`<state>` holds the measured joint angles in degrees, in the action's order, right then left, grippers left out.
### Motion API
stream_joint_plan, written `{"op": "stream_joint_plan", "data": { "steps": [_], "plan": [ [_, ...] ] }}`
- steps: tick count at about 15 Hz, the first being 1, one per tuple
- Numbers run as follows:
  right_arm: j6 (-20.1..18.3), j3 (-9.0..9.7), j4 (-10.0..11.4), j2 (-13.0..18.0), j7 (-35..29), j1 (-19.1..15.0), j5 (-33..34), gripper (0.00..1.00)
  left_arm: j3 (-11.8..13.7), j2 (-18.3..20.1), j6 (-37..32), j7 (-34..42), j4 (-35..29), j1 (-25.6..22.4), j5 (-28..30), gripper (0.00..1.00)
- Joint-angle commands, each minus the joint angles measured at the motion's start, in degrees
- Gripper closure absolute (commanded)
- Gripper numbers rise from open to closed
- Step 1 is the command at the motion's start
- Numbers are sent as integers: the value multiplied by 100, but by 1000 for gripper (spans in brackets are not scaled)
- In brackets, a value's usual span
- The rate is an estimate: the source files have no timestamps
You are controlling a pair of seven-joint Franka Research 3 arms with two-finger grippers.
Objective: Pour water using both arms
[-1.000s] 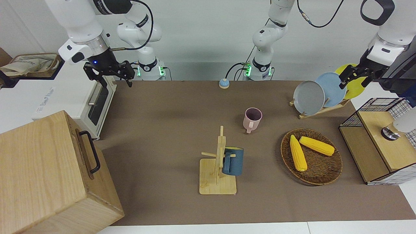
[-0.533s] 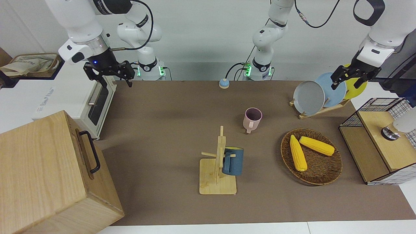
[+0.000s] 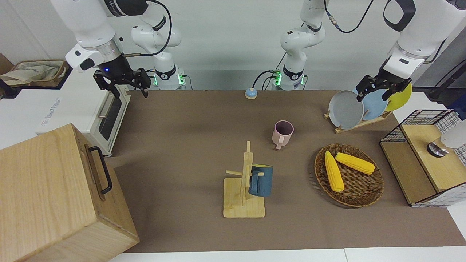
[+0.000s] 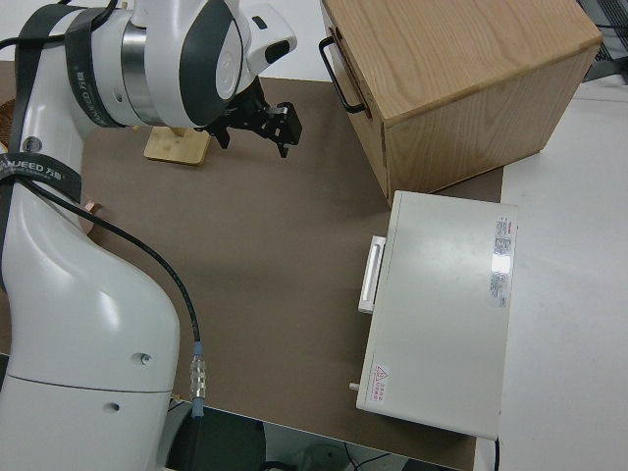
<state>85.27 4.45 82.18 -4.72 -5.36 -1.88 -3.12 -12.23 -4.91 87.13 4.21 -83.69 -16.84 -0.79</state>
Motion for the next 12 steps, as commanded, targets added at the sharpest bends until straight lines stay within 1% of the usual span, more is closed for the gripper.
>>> {"op": "stream_joint_plan", "data": {
  "steps": [1,2,3,8,12],
  "plan": [
    [-46,-5,79,94,79,-32,-93,9,1211,236,-292,-34,-25,1250,140,2],
    [-46,-5,79,94,79,-32,-93,9,1431,271,-389,-25,-25,1462,253,5],
    [-46,-5,79,94,88,-32,-93,9,1521,358,-398,-60,-34,1568,376,5],
    [-46,-5,79,94,88,-32,-93,9,1627,403,-451,-157,-69,2026,404,5],
    [-46,-5,79,94,79,-32,-93,9,1601,394,-486,-148,-69,2009,352,5]
  ]
}}
